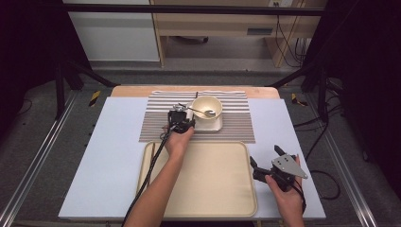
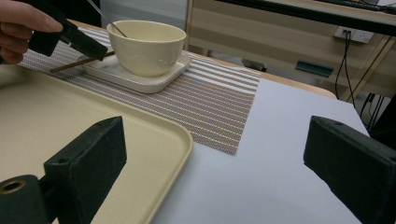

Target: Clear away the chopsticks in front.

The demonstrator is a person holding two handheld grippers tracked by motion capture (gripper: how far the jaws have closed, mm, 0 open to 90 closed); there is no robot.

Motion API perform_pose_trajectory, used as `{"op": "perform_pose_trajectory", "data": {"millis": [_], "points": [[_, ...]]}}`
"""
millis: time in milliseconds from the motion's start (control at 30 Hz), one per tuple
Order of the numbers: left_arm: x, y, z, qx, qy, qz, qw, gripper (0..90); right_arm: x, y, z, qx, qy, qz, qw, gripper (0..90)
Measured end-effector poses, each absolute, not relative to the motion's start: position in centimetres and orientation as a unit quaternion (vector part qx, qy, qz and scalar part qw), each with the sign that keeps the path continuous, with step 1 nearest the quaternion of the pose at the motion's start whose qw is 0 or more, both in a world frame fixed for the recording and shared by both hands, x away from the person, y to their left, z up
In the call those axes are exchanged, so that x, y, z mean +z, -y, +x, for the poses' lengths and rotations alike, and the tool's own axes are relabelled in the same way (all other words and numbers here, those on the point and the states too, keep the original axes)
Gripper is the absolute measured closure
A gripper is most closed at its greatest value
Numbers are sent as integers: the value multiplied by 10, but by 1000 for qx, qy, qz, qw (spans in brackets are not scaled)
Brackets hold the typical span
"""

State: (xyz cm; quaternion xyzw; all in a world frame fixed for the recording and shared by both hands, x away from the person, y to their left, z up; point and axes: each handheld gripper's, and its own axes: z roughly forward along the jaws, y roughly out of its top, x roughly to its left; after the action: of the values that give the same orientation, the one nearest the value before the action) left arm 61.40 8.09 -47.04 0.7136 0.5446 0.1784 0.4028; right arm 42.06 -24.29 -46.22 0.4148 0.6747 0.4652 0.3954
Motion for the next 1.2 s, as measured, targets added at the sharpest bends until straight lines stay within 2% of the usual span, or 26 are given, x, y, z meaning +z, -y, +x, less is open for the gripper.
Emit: {"op": "perform_pose_trajectory", "data": {"millis": [1200], "points": [[-473,-80,616,157,-566,692,420,813,-463,241,421,463,-678,413,394,61]]}}
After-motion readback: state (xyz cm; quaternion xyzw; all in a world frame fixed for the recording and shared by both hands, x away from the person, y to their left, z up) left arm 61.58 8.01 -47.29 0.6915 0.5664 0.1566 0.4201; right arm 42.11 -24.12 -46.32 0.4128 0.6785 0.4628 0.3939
